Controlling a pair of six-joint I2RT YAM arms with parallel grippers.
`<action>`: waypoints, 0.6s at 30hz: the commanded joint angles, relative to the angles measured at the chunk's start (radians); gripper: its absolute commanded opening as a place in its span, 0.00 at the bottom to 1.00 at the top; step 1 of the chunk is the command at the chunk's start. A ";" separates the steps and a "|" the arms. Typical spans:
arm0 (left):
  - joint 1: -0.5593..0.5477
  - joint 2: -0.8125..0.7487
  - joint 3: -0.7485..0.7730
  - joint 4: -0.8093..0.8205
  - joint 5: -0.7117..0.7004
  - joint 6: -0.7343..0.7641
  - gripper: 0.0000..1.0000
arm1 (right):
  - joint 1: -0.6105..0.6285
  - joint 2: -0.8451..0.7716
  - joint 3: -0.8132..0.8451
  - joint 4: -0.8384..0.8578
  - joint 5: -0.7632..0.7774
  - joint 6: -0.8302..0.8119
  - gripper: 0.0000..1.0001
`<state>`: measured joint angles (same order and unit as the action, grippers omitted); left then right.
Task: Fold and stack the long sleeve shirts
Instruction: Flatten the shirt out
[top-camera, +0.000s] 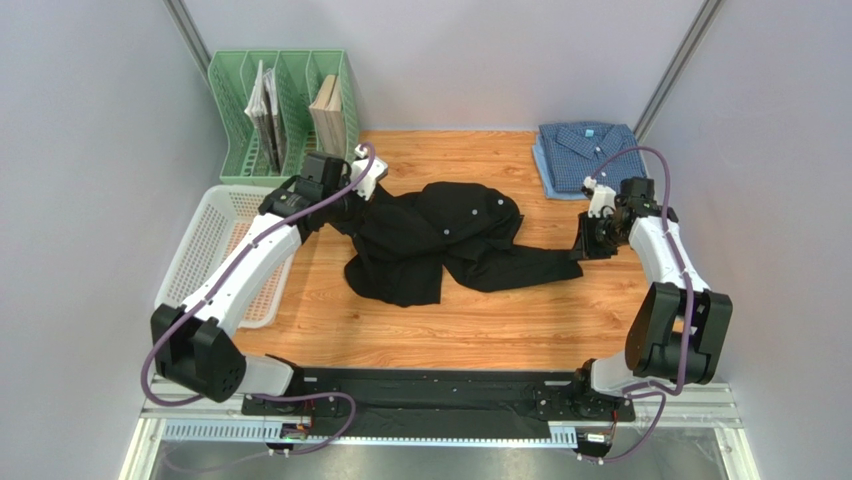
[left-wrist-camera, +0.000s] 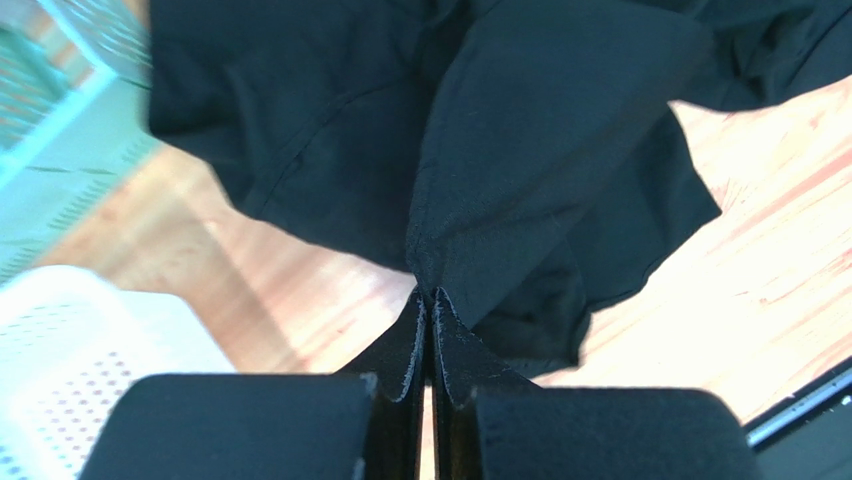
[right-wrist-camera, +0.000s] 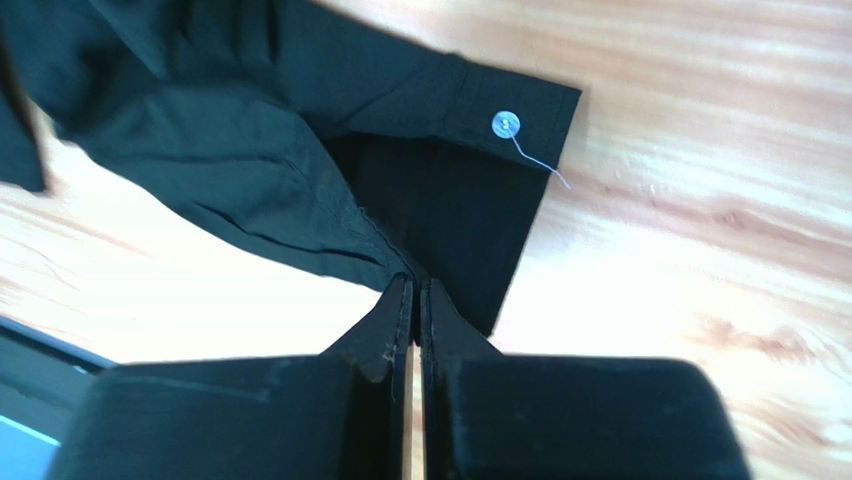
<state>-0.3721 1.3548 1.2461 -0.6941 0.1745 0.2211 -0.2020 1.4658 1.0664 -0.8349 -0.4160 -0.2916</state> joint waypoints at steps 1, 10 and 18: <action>0.013 0.107 0.015 -0.011 0.002 -0.063 0.00 | 0.018 0.040 0.061 -0.147 0.083 -0.139 0.25; -0.007 -0.063 -0.105 0.018 0.244 0.226 0.81 | 0.119 0.048 0.172 -0.064 -0.185 0.081 0.80; -0.333 0.053 -0.163 -0.073 0.224 0.370 0.81 | 0.305 0.209 0.169 0.005 -0.135 0.062 0.75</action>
<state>-0.6189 1.3098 1.1057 -0.7258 0.3801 0.4828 0.0727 1.6207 1.2377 -0.8619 -0.5522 -0.2237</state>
